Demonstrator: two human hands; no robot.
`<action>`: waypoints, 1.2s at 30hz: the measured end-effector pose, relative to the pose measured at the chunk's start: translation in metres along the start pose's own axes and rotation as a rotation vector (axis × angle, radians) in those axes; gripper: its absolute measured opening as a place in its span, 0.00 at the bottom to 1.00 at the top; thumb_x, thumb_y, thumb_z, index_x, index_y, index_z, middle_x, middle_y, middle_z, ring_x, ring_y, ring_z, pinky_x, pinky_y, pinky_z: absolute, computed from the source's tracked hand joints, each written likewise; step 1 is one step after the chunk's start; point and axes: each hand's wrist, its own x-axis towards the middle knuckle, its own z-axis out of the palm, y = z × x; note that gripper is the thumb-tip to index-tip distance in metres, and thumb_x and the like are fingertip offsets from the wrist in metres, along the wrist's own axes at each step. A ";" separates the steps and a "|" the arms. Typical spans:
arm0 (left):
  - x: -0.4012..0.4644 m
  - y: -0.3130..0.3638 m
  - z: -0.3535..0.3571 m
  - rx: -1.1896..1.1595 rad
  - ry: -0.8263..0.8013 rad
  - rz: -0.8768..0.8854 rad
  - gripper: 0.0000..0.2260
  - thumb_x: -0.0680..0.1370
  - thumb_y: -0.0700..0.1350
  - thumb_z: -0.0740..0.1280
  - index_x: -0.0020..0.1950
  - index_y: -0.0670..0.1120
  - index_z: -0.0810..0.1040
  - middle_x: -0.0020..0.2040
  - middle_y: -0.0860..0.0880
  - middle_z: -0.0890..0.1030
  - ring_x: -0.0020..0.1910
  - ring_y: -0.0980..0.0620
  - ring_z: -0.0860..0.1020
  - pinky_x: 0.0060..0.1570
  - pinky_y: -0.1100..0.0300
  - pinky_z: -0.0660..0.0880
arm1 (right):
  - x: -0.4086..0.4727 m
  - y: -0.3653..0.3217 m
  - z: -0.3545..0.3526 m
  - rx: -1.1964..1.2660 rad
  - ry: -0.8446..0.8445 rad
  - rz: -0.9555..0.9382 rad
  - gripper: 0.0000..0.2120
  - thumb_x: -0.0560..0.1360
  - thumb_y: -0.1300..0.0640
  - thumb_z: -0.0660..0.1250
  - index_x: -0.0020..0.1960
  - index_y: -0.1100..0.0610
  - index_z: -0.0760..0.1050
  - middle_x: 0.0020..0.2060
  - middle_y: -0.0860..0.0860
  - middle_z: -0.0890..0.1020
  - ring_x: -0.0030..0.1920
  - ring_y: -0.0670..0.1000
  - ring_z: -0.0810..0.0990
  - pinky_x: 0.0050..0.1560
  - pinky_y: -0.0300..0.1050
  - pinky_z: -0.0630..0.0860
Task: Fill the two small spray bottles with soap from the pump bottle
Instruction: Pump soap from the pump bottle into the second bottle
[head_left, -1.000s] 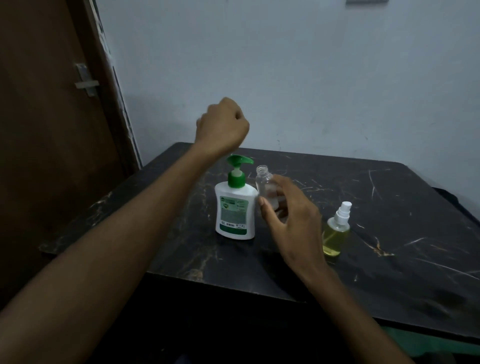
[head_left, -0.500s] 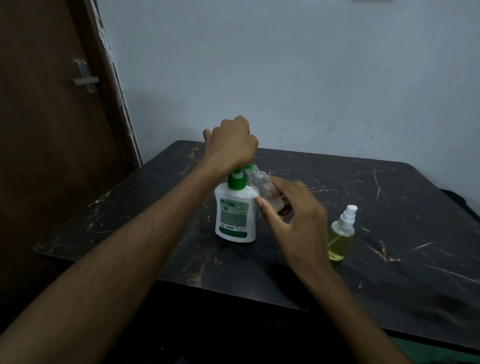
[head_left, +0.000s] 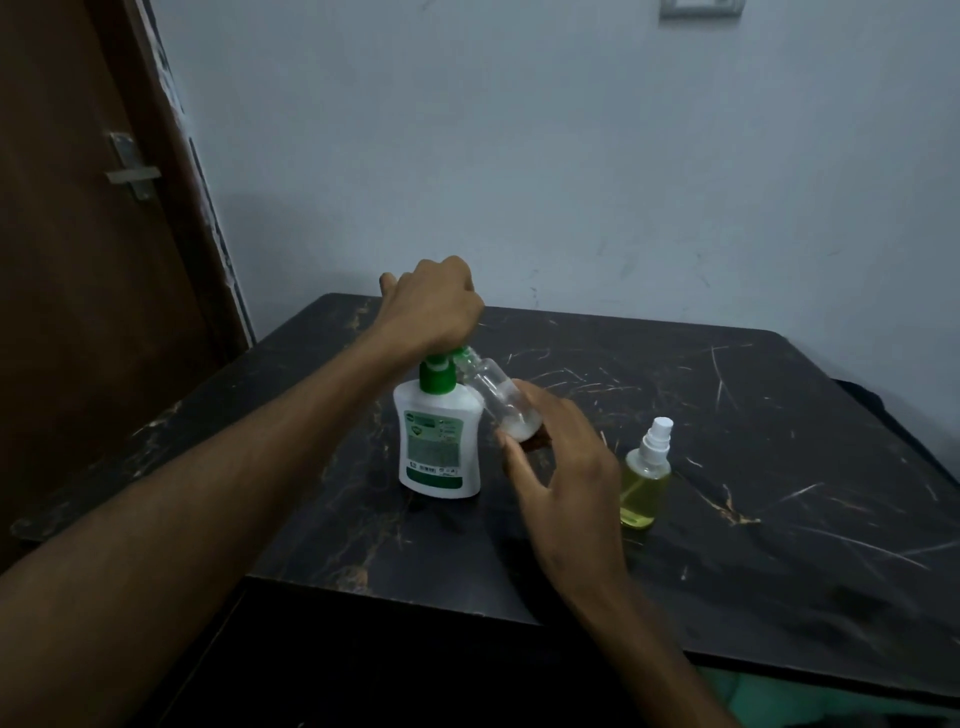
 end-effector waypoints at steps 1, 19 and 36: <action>0.000 0.000 -0.001 0.004 -0.007 0.003 0.09 0.82 0.43 0.63 0.53 0.47 0.83 0.52 0.48 0.84 0.52 0.46 0.79 0.64 0.43 0.64 | -0.001 -0.001 0.000 0.009 -0.007 0.008 0.24 0.80 0.59 0.73 0.74 0.51 0.75 0.62 0.43 0.81 0.60 0.30 0.75 0.61 0.26 0.70; 0.000 -0.001 0.001 -0.105 -0.109 -0.014 0.10 0.80 0.42 0.66 0.48 0.47 0.87 0.51 0.49 0.87 0.56 0.45 0.81 0.69 0.39 0.69 | -0.009 0.004 0.003 -0.105 -0.005 0.093 0.17 0.80 0.40 0.67 0.66 0.46 0.76 0.51 0.43 0.80 0.50 0.44 0.78 0.50 0.44 0.79; 0.004 0.005 -0.004 -0.010 -0.072 0.059 0.08 0.77 0.42 0.67 0.50 0.48 0.86 0.53 0.49 0.85 0.55 0.45 0.79 0.58 0.46 0.62 | -0.009 0.005 0.004 -0.115 -0.037 0.091 0.17 0.82 0.37 0.62 0.64 0.45 0.76 0.49 0.43 0.79 0.48 0.45 0.77 0.47 0.41 0.76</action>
